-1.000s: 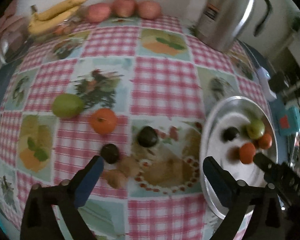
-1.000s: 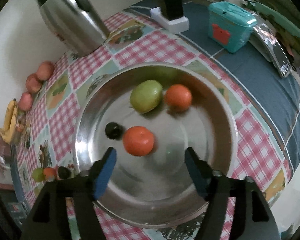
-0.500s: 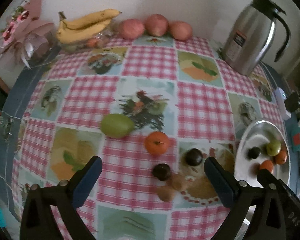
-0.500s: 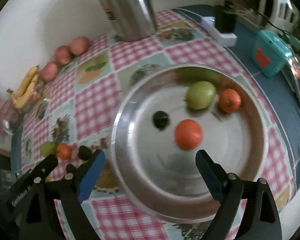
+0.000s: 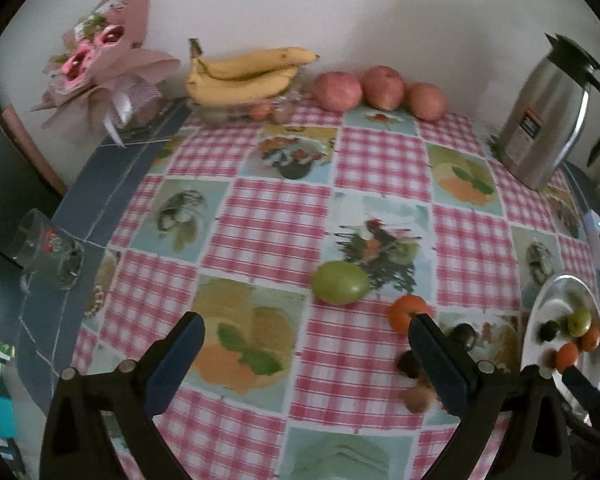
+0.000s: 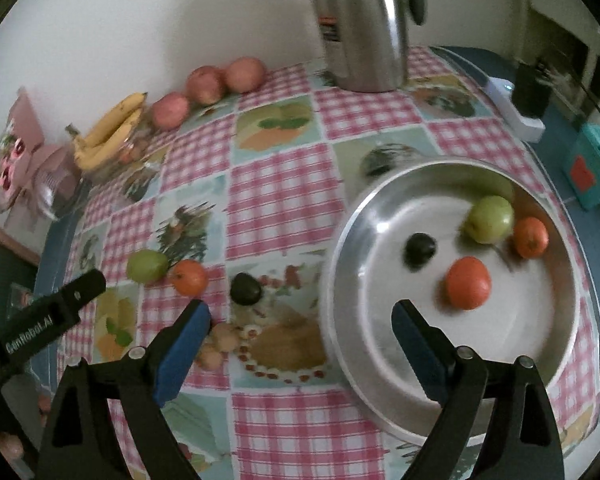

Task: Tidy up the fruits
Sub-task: 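Withdraw both open tools from the plate toward the loose fruit on the cloth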

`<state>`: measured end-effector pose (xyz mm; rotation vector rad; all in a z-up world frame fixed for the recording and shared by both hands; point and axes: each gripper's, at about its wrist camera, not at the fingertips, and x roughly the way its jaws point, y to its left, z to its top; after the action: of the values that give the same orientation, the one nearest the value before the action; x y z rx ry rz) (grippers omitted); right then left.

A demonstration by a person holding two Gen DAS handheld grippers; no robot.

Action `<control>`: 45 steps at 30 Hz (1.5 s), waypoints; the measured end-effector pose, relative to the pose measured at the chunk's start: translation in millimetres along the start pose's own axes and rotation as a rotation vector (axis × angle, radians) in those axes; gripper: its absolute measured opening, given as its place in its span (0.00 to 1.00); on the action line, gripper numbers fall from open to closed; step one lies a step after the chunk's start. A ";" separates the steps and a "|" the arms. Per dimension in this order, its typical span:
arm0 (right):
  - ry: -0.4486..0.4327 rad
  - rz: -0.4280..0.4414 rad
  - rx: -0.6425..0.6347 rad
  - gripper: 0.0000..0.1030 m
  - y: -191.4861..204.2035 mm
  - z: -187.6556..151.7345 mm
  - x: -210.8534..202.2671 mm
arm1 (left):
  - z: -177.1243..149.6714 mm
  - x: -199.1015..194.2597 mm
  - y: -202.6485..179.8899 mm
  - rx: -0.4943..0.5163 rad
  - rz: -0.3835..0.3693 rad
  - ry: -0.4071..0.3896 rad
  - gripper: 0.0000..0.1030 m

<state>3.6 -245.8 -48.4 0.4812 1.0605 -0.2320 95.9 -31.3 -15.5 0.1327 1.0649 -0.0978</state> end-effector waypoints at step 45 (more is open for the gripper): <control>0.095 0.075 -0.037 0.90 53.6 19.8 40.2 | 0.4 43.3 29.1 -0.178 -0.018 0.118 1.00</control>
<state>60.1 -206.7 -61.5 0.5014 1.1355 -0.1243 121.3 -3.3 -51.5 -0.0329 1.1869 -0.0112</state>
